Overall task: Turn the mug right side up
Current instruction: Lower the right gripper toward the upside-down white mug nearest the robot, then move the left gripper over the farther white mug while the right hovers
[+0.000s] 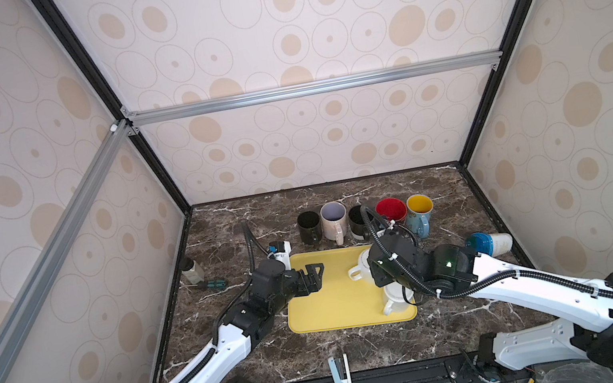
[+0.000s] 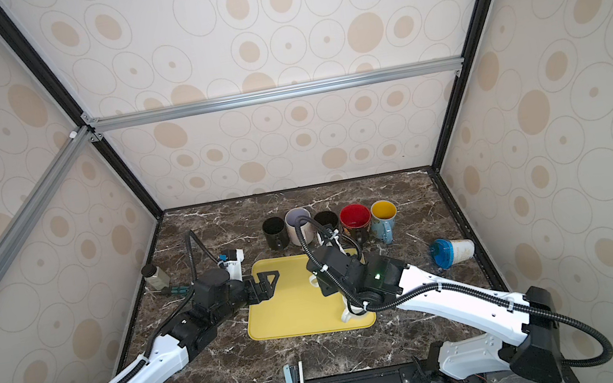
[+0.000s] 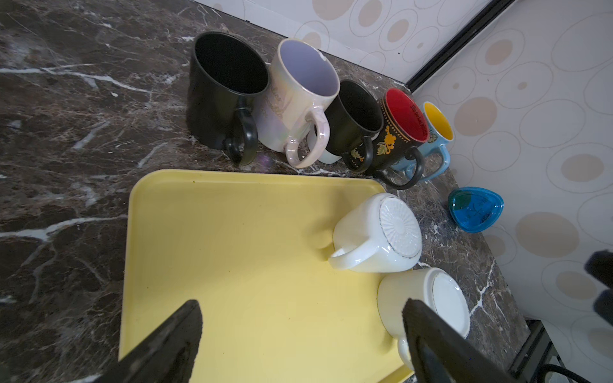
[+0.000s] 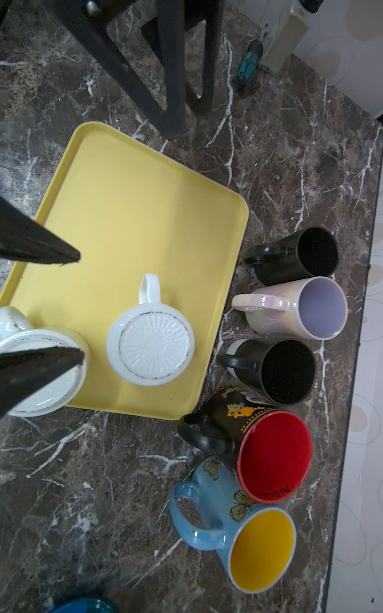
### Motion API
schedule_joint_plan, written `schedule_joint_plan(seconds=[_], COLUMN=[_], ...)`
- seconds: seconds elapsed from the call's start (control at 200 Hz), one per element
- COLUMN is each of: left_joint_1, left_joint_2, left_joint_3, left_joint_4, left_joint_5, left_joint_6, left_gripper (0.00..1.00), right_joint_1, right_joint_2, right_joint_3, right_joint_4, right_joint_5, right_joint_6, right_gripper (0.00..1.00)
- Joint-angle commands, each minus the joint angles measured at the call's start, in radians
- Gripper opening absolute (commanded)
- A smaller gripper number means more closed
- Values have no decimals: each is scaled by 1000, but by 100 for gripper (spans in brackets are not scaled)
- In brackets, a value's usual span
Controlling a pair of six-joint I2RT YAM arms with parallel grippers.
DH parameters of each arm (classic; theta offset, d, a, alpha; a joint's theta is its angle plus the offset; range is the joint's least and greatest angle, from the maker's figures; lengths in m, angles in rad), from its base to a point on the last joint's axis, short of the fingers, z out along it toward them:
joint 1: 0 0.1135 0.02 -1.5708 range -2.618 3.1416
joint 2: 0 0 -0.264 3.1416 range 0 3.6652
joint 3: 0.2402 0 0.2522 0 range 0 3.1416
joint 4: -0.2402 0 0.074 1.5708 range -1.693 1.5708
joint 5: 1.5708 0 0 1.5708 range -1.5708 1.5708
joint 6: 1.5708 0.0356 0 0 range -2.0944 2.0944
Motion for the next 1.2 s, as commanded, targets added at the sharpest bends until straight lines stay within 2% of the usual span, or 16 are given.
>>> schedule_joint_plan(seconds=[0.0, 0.2, 0.41, 0.545, 0.69, 1.015, 1.195], left_joint_1=[-25, -87, -174, -231, -245, -245, -246], left_joint_2=[37, 124, 241, 335, 417, 477, 544], left_joint_3=[53, 130, 210, 271, 291, 266, 285], left_joint_4=[52, 19, -34, -82, -75, 64, 112], left_joint_5=[23, 33, 5, -78, -140, -11, 56], left_joint_6=[25, 99, 197, 285, 366, 414, 453], left_gripper=[91, 76, 73, 77, 81, 81, 75], right_joint_1=[8, 9, 8, 9, 9, 9, 8], right_joint_2=[4, 11, -9, -29, -57, -99, -103], right_joint_3=[-20, -29, -39, -63, -106, -108, -120], right_joint_4=[-32, -4, 4, 35, 83, 91, 115], right_joint_5=[17, 23, 65, 111, 142, 115, 88], right_joint_6=[41, 12, 1, -28, -83, -121, -129], right_gripper=[43, 42, 41, 42, 44, 42, 35])
